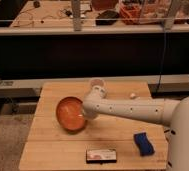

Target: Drag the ceramic bowl in a circle

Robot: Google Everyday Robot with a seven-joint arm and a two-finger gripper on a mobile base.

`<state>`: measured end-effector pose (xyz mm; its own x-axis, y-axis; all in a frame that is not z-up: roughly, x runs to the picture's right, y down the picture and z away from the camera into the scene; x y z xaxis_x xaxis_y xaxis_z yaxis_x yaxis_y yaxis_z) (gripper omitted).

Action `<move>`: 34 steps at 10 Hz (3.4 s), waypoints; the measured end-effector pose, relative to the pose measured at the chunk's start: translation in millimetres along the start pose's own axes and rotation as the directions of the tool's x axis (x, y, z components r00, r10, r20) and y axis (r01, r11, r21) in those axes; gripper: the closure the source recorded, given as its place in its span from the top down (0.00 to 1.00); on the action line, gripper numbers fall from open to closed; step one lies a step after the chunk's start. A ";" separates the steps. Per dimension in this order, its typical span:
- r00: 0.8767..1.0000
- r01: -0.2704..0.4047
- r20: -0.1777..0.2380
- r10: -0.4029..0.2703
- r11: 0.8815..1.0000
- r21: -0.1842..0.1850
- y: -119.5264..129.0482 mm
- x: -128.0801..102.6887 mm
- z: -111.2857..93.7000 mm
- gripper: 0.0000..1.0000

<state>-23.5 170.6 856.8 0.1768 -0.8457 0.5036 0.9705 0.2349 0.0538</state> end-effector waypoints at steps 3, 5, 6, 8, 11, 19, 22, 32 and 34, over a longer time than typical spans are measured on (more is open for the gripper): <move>1.000 0.006 0.000 -0.006 1.000 -0.009 -7.7 -2.2 -0.7 0.80; 1.000 0.009 -0.002 -0.009 1.000 -0.013 -12.3 -3.8 -1.7 0.80; 1.000 0.008 -0.002 -0.008 1.000 -0.012 -13.2 -4.4 -1.7 0.80; 1.000 0.008 -0.003 -0.008 1.000 -0.007 -15.7 -4.0 -1.7 0.80; 1.000 0.003 -0.002 -0.003 1.000 0.012 -21.9 -2.3 0.2 0.72; 0.994 -0.110 -0.009 0.111 0.991 0.070 -5.6 15.5 -6.9 0.44; 0.988 -0.152 0.008 0.152 0.984 0.092 -2.9 19.1 -1.3 0.44; 0.980 -0.198 0.047 0.193 0.969 0.147 -4.0 26.8 3.3 0.24; 0.982 -0.188 0.032 0.185 0.974 0.125 3.3 21.8 -2.7 0.14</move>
<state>-16.0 151.6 865.6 0.3479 -0.7716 0.5325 0.8918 0.4476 0.0661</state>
